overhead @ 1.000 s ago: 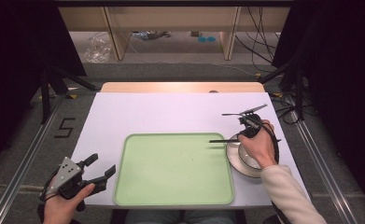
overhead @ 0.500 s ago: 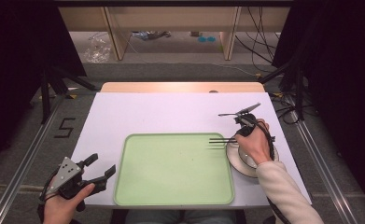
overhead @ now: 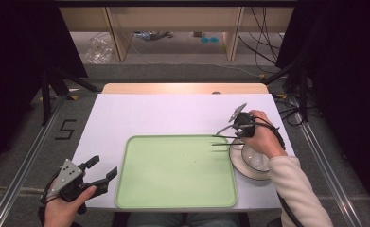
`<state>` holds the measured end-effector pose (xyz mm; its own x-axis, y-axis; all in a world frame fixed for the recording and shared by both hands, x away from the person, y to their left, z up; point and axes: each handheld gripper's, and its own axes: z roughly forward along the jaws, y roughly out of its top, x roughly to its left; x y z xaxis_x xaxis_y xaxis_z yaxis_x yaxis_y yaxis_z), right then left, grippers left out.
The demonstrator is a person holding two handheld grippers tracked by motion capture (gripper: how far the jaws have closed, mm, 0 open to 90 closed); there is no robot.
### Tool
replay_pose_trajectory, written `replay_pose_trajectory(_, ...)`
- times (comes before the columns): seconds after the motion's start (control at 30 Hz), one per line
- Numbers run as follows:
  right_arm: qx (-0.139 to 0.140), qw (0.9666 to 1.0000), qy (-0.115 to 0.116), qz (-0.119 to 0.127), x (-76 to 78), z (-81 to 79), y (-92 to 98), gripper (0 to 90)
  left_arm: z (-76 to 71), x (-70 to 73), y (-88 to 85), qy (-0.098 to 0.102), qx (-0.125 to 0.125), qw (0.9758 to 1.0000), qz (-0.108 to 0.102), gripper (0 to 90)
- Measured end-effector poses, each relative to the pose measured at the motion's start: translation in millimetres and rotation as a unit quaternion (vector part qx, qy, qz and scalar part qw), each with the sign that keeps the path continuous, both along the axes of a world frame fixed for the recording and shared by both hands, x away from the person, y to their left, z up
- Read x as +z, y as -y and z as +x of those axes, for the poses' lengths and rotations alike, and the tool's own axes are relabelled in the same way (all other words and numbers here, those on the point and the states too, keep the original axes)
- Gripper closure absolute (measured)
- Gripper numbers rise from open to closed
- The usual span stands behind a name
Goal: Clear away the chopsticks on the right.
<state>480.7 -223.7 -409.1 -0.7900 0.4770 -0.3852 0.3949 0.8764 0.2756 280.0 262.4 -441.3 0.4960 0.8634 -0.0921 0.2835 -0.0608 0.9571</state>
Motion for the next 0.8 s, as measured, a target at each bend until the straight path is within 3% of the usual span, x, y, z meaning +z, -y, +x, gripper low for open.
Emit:
replay_pose_trajectory(0.03, 0.038, 0.9989, -0.004, -0.027, -0.2, 0.4, -3.2, 67.2, 0.1, -0.1, -0.1, 0.0, 0.0, 1.0, -0.001, 20.9)
replay_pose_trajectory(0.23, 0.1, 0.9931, -0.02, -0.058, -9.0, 2.7, -25.7, 70.5, -0.3, 0.1, -0.5, -0.001, 0.0, 1.0, 0.0, 21.0)
replay_pose_trajectory(0.43, 0.107, 0.9904, -0.037, -0.079, -17.6, 8.3, -33.2, 73.0, -0.1, -0.1, -0.8, -0.001, 0.0, 1.0, 0.0, 21.0)
replay_pose_trajectory(0.57, 0.1, 0.9909, -0.043, -0.079, -22.2, 11.6, -34.6, 75.4, -0.1, 0.0, -0.8, -0.001, 0.0, 1.0, 0.0, 21.0)
replay_pose_trajectory(0.73, 0.097, 0.9903, -0.056, -0.082, -27.1, 14.1, -35.6, 84.9, 0.0, -0.1, -0.7, -0.002, 0.0, 1.0, 0.001, 21.0)
replay_pose_trajectory(0.8, 0.102, 0.9899, -0.046, -0.087, -27.8, 13.9, -35.4, 87.4, -0.2, 0.0, -0.9, -0.001, 0.0, 1.0, 0.001, 21.0)
